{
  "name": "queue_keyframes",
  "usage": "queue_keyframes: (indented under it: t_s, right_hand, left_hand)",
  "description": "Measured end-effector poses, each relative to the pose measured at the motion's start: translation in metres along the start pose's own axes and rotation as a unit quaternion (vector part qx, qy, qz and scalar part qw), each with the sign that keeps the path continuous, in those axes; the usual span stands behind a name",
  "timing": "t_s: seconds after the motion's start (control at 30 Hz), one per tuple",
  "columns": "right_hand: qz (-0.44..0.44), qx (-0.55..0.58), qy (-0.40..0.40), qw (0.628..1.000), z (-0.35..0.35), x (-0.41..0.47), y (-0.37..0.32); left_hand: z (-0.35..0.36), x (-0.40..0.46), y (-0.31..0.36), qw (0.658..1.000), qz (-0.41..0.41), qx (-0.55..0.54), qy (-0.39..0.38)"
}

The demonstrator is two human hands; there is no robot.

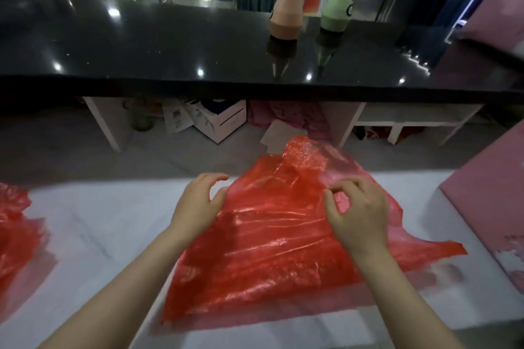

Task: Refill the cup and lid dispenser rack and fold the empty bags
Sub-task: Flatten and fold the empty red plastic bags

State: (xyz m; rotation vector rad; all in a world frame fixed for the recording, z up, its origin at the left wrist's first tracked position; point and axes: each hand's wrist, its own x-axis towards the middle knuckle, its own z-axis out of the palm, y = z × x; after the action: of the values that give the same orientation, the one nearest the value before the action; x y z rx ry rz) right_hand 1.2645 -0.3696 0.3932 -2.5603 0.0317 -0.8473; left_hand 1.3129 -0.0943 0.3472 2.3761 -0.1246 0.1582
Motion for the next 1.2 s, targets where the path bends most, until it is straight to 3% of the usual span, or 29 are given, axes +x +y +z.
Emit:
queue_keyframes:
  t_s: [0.1, 0.23, 0.4, 0.47, 0.6, 0.8, 0.9, 0.97, 1.07, 1.13, 1.2]
  right_hand:
    - [-0.006, 0.052, 0.063, 0.997, -0.001, 0.031, 0.004]
    - [-0.026, 0.082, 0.028, 0.996, 0.008, 0.073, 0.01]
    - [0.034, 0.057, -0.206, 0.976, 0.037, 0.111, 0.022]
    - [0.056, 0.071, -0.258, 0.962, 0.047, 0.112, 0.033]
    - [0.069, 0.106, -0.247, 0.961, 0.058, 0.102, 0.064]
    - [0.162, 0.053, -0.282, 0.944, 0.062, 0.089, 0.107]
    - [0.18, -0.004, -0.338, 0.924, 0.061, 0.087, 0.113]
    - [0.173, 0.029, -0.345, 0.922, 0.057, 0.088, 0.109]
    - [0.102, 0.165, -0.258, 0.946, 0.044, 0.094, 0.086]
    - [0.024, 0.176, -0.196, 0.964, 0.042, 0.1, 0.065]
    - [-0.04, 0.141, -0.218, 0.965, 0.048, 0.103, 0.044]
  left_hand:
    - [0.01, 0.036, 0.009, 0.997, -0.062, -0.048, -0.002]
    - [0.033, 0.074, 0.03, 0.982, -0.164, -0.076, -0.061]
    - [0.057, 0.092, 0.043, 0.958, -0.239, -0.133, -0.084]
    - [0.063, 0.09, 0.04, 0.957, -0.23, -0.165, -0.06]
    - [0.058, 0.086, 0.027, 0.954, -0.247, -0.165, 0.035]
    - [0.029, 0.084, -0.009, 0.909, -0.323, -0.162, 0.209]
    - [0.019, 0.076, -0.021, 0.906, -0.314, -0.17, 0.227]
    - [0.015, 0.07, -0.022, 0.912, -0.293, -0.168, 0.234]
    - [0.009, 0.061, -0.01, 0.926, -0.238, -0.175, 0.236]
    - [0.007, 0.055, 0.0, 0.94, -0.189, -0.183, 0.217]
    - [0.006, 0.05, 0.008, 0.945, -0.165, -0.193, 0.206]
